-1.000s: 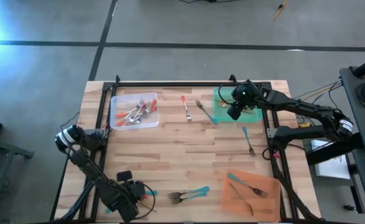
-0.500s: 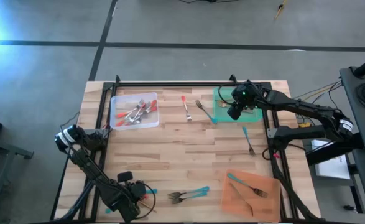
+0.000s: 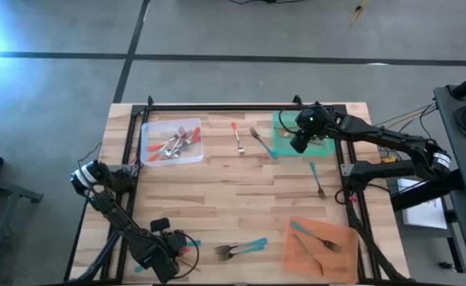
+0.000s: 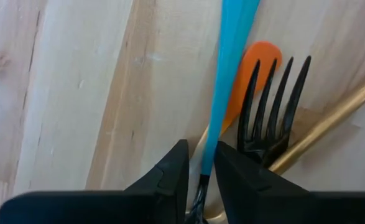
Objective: Sort silverware by color (type)
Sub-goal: Put the blue fork into the orange bin
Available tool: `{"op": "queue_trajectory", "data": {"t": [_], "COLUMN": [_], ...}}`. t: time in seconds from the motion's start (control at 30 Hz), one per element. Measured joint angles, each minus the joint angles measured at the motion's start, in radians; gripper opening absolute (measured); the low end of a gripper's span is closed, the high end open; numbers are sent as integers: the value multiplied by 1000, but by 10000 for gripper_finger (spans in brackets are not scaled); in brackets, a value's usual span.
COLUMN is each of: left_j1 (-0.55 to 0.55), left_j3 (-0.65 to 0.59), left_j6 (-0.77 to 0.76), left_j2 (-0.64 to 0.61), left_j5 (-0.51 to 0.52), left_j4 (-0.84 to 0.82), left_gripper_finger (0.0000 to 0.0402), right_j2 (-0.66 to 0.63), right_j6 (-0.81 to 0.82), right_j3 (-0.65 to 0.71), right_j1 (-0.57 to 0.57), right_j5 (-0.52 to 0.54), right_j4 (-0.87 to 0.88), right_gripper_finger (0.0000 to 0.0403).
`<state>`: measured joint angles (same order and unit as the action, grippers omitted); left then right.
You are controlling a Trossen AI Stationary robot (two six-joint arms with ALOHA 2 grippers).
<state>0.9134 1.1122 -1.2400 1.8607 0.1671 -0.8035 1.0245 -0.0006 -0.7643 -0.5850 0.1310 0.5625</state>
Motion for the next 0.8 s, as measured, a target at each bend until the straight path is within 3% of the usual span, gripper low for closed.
{"op": "queue_trajectory", "data": {"t": [0.27, 0.8], "left_j1": [-1, -1], "left_j3": [11, 62], "left_j6": [-55, -61], "left_j2": [-1, -8], "left_j5": [-18, -51], "left_j4": [-1, -35], "left_gripper_finger": [27, 25], "right_j2": [0, 0], "right_j6": [0, 0], "right_j3": [0, 0], "right_j1": [0, 0], "right_j5": [0, 0], "right_j4": [0, 0], "right_gripper_finger": [153, 153]}}
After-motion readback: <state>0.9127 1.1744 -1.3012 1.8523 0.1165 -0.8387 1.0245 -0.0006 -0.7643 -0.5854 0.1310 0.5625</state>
